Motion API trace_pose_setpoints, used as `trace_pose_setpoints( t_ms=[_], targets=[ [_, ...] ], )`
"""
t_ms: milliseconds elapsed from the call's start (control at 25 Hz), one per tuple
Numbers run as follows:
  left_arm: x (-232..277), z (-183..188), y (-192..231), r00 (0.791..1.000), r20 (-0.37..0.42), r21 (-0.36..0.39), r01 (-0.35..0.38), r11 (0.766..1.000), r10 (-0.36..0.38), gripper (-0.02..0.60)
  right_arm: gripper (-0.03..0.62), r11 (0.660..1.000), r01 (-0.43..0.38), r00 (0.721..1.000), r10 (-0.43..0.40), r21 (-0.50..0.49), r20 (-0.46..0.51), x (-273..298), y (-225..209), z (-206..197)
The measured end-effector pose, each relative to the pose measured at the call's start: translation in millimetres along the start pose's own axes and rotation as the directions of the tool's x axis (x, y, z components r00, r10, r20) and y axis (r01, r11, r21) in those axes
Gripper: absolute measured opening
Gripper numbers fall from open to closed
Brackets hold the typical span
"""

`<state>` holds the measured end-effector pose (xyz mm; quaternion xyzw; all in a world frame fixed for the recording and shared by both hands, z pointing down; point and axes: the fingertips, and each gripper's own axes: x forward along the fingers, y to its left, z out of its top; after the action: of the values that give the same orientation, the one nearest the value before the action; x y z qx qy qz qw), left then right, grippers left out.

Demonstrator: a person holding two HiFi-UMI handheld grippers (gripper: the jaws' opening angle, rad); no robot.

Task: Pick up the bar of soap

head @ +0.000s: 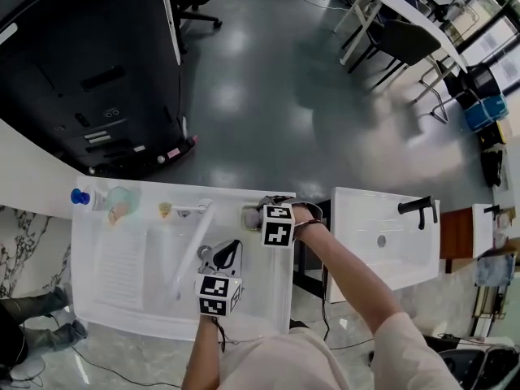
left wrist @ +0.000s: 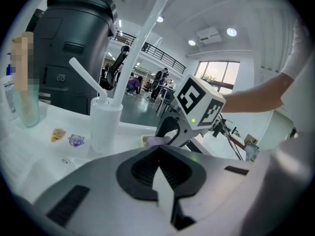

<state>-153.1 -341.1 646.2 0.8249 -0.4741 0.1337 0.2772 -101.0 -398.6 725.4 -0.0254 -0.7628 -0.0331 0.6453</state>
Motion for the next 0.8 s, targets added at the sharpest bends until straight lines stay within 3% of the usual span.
trace_pose_setpoints(
  t_ms=[360, 640, 800],
  targets=[
    [0.4, 0.9, -9.9, 1.000, 0.016, 0.011, 0.002, 1.000, -0.002, 0.006, 0.193, 0.998, 0.040, 0.995, -0.037, 0.038, -0.090, 4.4, -3.4, -3.9],
    [-6.5, 0.7, -9.4, 1.000, 0.014, 0.030, -0.022, 0.999, 0.022, 0.006, 0.193, 0.998, 0.050, 0.995, -0.046, 0.040, -0.092, 3.2, -5.4, -4.7],
    [-10.3, -1.6, -7.6, 0.999, 0.017, 0.054, -0.045, 0.998, 0.044, 0.006, 0.193, 0.998, 0.053, 0.998, -0.051, 0.039, -0.032, 3.5, -6.1, -1.5]
  ],
)
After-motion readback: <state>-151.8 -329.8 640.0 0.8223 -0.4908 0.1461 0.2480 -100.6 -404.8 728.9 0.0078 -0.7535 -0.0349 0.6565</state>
